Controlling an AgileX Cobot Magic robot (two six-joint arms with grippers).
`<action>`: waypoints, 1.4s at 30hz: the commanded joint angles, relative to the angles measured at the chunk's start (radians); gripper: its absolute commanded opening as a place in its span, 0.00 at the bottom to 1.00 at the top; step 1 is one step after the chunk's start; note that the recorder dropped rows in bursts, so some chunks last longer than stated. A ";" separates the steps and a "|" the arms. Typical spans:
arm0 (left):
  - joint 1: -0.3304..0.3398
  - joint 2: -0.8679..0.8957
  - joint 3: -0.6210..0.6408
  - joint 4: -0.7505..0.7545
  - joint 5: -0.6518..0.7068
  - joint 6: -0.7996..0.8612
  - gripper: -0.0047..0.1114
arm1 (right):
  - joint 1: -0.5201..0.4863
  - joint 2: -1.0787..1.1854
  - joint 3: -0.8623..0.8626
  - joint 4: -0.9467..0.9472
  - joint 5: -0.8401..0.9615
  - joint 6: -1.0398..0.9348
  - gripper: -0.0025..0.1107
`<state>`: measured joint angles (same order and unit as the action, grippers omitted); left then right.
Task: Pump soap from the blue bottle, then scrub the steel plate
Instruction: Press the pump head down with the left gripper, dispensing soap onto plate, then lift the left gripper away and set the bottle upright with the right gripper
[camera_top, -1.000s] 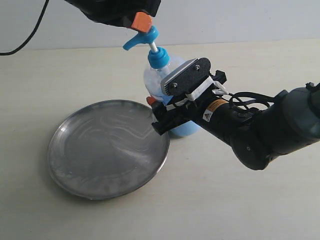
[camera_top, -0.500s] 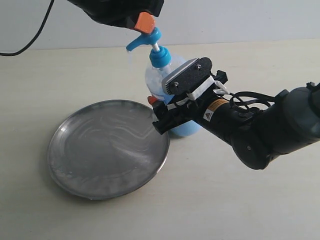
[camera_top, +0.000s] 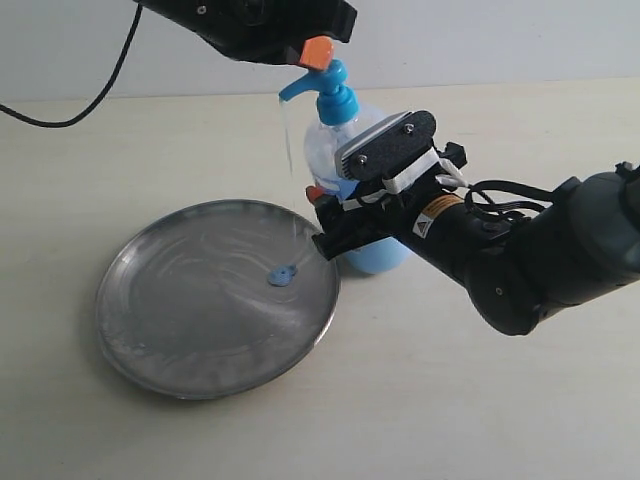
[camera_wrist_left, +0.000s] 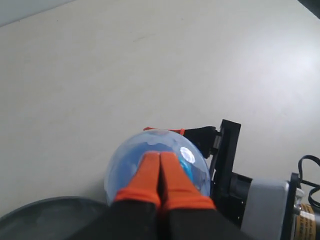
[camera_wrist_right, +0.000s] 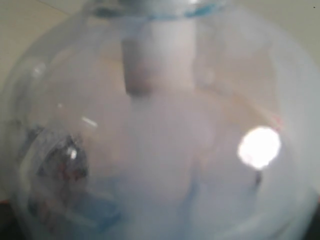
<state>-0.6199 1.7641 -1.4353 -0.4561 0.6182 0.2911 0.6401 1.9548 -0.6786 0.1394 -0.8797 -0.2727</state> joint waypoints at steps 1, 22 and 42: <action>-0.018 0.119 0.085 0.062 0.192 -0.012 0.04 | 0.012 -0.013 -0.007 -0.097 -0.039 -0.034 0.02; -0.018 -0.039 -0.060 0.125 0.119 0.010 0.04 | 0.012 -0.013 -0.007 -0.038 -0.032 -0.061 0.02; 0.104 -0.237 -0.155 0.171 0.115 -0.017 0.04 | 0.012 -0.015 -0.007 0.050 -0.019 -0.067 0.02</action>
<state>-0.5196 1.5459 -1.5829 -0.2935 0.7334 0.2791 0.6504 1.9548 -0.6786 0.1484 -0.8814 -0.3222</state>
